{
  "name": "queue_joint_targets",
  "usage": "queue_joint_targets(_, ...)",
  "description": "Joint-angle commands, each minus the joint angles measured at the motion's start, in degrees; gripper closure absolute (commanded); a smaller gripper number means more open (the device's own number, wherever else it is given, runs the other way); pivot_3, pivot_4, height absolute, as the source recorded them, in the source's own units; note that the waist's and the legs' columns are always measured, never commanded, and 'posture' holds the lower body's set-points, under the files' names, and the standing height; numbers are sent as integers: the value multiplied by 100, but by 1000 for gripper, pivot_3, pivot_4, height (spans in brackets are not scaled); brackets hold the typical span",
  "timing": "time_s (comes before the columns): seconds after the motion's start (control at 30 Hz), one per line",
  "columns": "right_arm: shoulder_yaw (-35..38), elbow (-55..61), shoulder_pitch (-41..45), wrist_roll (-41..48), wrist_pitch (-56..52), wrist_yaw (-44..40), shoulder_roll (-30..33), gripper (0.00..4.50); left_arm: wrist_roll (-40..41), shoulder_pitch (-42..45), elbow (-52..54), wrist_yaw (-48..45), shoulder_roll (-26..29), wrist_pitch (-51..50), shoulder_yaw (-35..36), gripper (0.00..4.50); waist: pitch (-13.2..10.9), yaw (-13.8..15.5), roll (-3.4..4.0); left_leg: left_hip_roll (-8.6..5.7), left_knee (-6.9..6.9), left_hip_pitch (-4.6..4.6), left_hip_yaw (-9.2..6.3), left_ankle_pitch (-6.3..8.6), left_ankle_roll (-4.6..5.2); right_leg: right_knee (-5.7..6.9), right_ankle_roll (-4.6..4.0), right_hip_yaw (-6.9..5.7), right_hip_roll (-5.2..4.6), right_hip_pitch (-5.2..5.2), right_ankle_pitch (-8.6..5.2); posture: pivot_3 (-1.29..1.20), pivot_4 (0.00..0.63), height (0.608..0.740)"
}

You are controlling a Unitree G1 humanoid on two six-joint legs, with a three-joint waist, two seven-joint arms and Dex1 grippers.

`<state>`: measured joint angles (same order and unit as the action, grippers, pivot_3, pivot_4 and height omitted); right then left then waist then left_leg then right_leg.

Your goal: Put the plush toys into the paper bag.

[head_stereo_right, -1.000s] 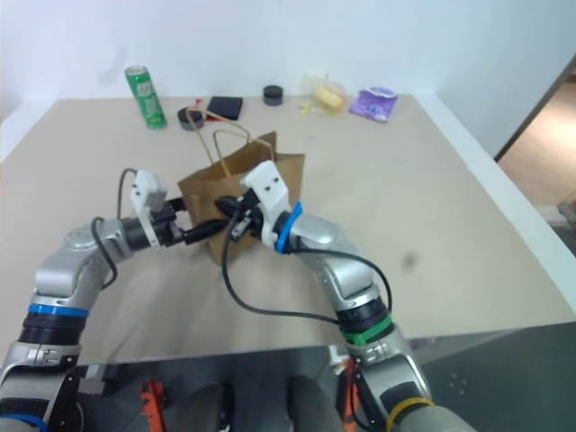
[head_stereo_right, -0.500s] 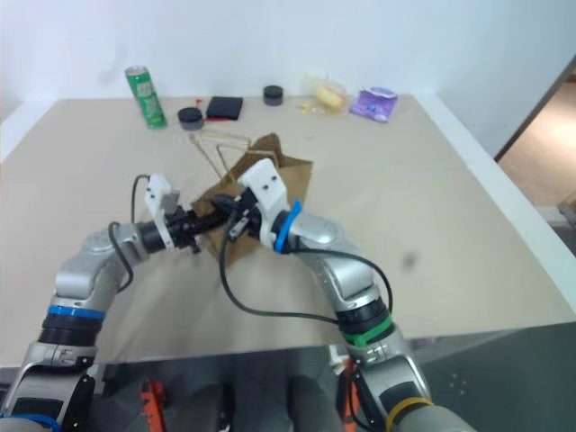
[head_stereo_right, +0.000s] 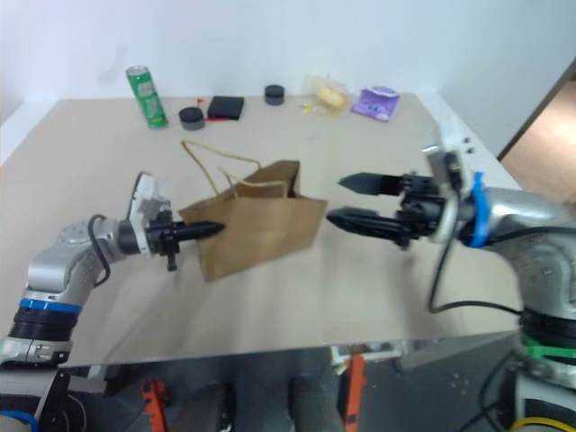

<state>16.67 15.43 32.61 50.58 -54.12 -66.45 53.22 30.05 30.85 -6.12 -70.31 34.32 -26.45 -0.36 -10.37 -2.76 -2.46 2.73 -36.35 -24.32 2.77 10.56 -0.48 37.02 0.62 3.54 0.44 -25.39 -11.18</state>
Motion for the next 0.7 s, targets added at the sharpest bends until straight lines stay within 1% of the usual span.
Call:
queue_joint_targets(0.03, 137, -187, 251, 253, 9, -695, 587, 51, 114, 143, 172, -614, 278, -58, -96, 4500, -2, -6, 4, 6, 1, 2, 0, 0, 0, 0, -4, 2, 7, -1, 1, 0, 150, 740)
queue_joint_targets(0.07, 104, -236, 262, 256, 25, -826, 720, 51, 193, 133, 255, -795, 363, -216, -158, 4500, -3, -7, 6, 9, 1, 4, -2, 0, 0, 2, -6, 2, 12, -1, 1, 0, 150, 740)
queue_joint_targets(0.2, 10, -358, 215, 166, 116, -1180, 1057, 51, 85, 120, 337, -1096, 507, -216, -353, 4500, -3, 5, 7, 11, 1, 3, -6, 0, -1, 3, -12, -2, 13, -1, -3, 0, 150, 740)
queue_joint_targets(0.33, 2, -338, 216, 174, 134, -1183, 1111, 51, -234, -16, 259, -1187, 539, 135, -551, 4500, -4, 6, 7, 6, 1, 2, 2, 4, -6, 2, -8, 4, 5, -2, -5, 0, 150, 740)
queue_joint_targets(0.4, -14, -318, 264, 195, 117, -1114, 1075, 0, -301, -27, 225, -1110, 486, 260, -525, 3954, -4, 10, 7, 4, 0, 0, 2, 4, -7, 2, -7, 4, 3, -2, -6, 0, 150, 740)
queue_joint_targets(0.43, -23, -302, 286, 203, 111, -1082, 1062, 0, -275, -19, 252, -1066, 477, 231, -480, 3378, -4, 11, 7, 3, 0, 0, 2, 4, -7, 2, -7, 4, 2, -2, -6, 0, 150, 740)
queue_joint_targets(0.47, -31, -286, 305, 215, 103, -1065, 1058, 0, -203, -2, 320, -1012, 503, 141, -390, 3255, -4, 11, 7, 3, 0, 0, 2, 4, -7, 2, -7, 4, 2, -2, -6, 0, 150, 740)
queue_joint_targets(0.5, -31, -267, 308, 227, 95, -1053, 1062, 0, -113, 7, 396, -966, 536, 27, -303, 3000, -4, 12, 7, 4, -1, 0, 1, 4, -7, 2, -7, 4, 3, -2, -6, 0, 150, 740)
queue_joint_targets(0.53, -27, -255, 303, 235, 89, -1048, 1072, 0, 37, 10, 529, -920, 604, -152, -169, 2315, -4, 11, 7, 4, -1, 0, 2, 4, -7, 2, -7, 4, 3, -2, -6, 0, 150, 740)
queue_joint_targets(0.6, -19, -269, 292, 232, 81, -1053, 1100, 0, 273, 19, 724, -793, 718, -431, 92, 1806, -5, 9, 7, 5, -2, 0, 2, 4, -7, 2, -6, 4, 3, -2, -5, 0, 150, 740)
queue_joint_targets(0.7, 2, -385, 242, 131, 95, -1029, 1165, 0, 664, -23, 935, -622, 1136, -1043, 610, 469, -7, -2, 9, 9, -2, -1, 2, 4, -7, 3, -6, 3, 7, -5, -5, 0, 150, 740)
